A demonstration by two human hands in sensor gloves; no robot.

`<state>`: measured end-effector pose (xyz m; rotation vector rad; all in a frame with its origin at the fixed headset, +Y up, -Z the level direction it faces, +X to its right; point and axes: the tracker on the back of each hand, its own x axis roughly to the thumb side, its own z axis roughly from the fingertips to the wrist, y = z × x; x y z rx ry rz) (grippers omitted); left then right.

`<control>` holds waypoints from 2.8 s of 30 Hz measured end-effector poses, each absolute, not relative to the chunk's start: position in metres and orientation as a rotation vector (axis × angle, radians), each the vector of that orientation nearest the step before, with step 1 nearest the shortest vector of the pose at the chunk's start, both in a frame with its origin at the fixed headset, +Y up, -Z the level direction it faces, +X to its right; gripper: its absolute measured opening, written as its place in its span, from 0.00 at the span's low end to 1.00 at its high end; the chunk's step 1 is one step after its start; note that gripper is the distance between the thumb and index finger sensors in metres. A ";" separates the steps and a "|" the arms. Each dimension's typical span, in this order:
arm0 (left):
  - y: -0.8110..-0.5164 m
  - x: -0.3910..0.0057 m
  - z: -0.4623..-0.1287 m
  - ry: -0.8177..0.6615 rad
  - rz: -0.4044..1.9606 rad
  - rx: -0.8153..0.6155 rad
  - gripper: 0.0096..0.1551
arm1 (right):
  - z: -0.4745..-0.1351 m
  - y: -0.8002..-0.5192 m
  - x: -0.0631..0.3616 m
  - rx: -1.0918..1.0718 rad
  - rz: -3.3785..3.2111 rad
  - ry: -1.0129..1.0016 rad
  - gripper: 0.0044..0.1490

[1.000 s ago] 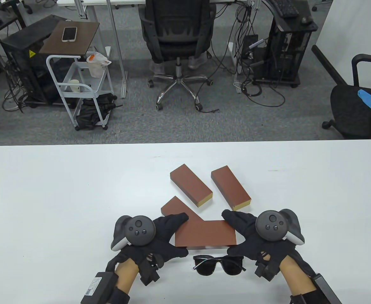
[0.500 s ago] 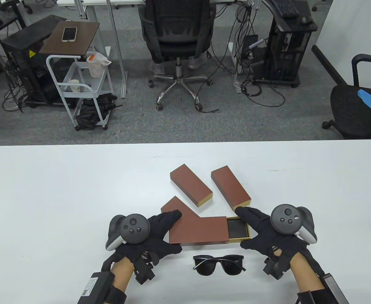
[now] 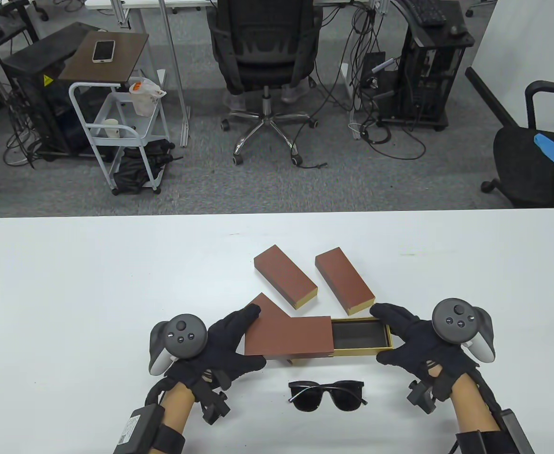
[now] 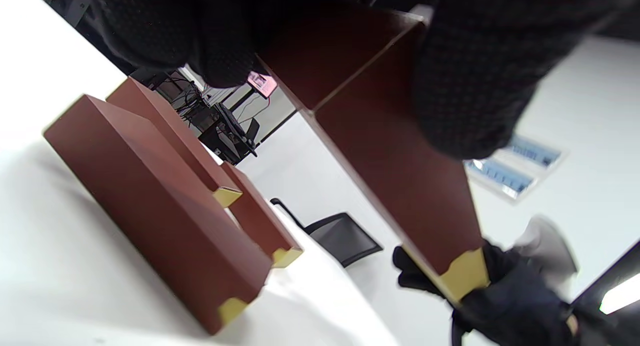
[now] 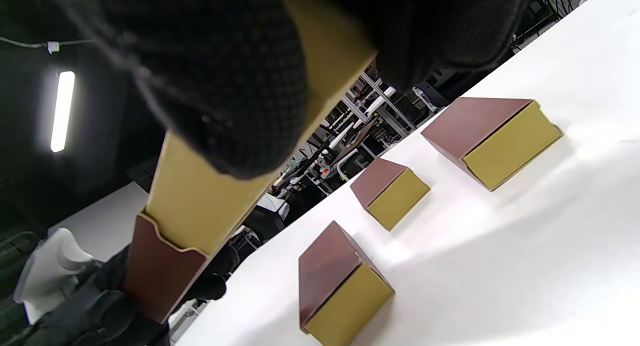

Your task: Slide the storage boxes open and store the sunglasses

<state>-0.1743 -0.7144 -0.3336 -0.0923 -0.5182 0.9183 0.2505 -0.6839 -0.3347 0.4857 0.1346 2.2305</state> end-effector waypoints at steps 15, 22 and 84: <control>-0.748 -0.179 -0.335 -0.183 1.607 -0.494 0.58 | -0.332 -0.681 0.238 0.519 2.166 0.056 0.54; -0.753 -0.171 -0.334 -0.177 1.703 -0.547 0.51 | -0.332 -0.686 0.234 0.511 2.163 0.071 0.54; -0.764 -0.227 -0.329 0.190 1.687 -0.117 0.46 | -0.297 -0.691 0.122 0.928 3.046 -0.170 0.24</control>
